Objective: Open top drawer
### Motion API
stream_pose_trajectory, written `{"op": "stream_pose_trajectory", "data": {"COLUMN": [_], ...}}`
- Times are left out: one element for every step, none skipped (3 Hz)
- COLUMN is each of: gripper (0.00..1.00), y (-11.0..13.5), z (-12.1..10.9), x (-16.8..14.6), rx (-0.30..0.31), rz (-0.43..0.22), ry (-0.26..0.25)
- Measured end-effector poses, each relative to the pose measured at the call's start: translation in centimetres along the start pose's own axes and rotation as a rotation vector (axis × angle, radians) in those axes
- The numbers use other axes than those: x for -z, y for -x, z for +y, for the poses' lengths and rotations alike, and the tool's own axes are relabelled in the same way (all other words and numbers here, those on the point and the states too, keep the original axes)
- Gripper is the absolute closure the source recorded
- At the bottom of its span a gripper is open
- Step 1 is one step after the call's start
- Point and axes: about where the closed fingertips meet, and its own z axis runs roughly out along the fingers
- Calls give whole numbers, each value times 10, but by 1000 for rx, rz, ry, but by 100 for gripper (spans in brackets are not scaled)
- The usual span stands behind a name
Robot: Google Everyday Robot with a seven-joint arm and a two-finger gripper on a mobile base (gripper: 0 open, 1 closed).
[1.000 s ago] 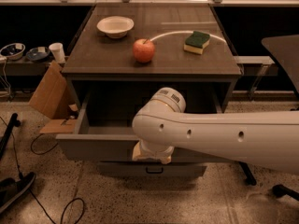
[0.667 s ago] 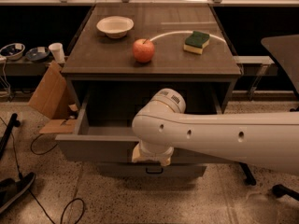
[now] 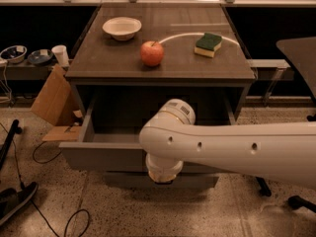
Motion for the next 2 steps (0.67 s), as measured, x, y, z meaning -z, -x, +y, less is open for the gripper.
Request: {"op": "stream_pose_trajectory", "data": {"gripper": [50, 27], "y": [54, 102], "z": [17, 35], "x": [-39, -58], "rx": [-10, -19], "rz": [-89, -152], "ry": [55, 129]}}
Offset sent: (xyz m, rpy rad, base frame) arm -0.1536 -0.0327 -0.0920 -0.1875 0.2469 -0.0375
